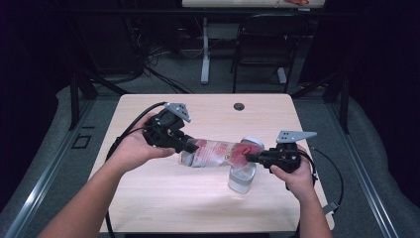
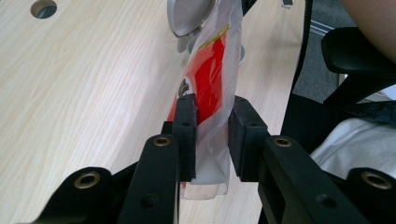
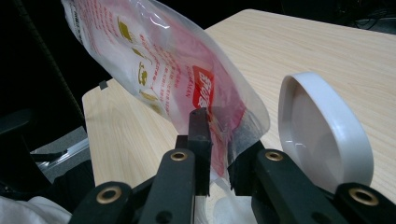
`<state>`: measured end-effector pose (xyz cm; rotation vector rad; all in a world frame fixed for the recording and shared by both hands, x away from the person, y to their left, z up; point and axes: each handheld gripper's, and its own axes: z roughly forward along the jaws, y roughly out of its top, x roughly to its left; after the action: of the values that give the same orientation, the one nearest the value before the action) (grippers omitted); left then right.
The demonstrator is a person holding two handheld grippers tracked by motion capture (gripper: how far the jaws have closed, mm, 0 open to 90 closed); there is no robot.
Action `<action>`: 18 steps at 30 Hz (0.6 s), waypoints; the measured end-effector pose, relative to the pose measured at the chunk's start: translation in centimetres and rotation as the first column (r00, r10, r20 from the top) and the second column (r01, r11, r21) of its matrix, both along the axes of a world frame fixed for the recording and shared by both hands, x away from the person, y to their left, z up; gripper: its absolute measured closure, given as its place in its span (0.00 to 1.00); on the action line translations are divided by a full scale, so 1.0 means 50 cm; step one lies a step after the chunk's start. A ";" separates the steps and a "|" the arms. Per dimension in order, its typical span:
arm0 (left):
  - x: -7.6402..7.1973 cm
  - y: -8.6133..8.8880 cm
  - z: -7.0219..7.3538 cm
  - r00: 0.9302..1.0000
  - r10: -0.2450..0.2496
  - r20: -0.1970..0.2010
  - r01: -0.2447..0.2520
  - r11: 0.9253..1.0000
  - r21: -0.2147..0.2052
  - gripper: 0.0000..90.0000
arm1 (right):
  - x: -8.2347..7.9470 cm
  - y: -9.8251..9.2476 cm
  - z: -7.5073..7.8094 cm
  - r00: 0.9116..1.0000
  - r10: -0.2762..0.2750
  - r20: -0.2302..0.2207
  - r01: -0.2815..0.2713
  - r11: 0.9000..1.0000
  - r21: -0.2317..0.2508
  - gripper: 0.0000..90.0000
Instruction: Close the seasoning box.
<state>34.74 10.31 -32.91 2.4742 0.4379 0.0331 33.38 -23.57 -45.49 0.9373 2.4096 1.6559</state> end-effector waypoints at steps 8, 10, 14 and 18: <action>-0.001 0.001 0.001 1.000 -0.001 0.000 0.001 1.000 0.001 0.83 | -0.002 0.001 0.001 1.000 0.002 0.000 -0.002 1.000 0.005 0.91; -0.002 0.001 0.001 1.000 0.000 -0.001 0.000 1.000 -0.001 0.83 | -0.003 0.002 0.001 1.000 0.001 0.000 -0.001 1.000 0.005 0.91; -0.001 0.001 0.001 1.000 -0.002 0.000 0.002 1.000 0.001 0.83 | -0.003 0.001 0.001 1.000 0.005 -0.001 -0.005 1.000 -0.001 0.91; -0.001 0.001 0.001 1.000 -0.002 -0.001 0.002 1.000 0.000 0.83 | -0.003 0.001 0.001 1.000 0.006 -0.002 -0.006 1.000 0.003 0.91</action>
<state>34.69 10.35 -32.85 2.4748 0.4359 0.0316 33.25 -23.52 -45.45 0.9336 2.4141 1.6612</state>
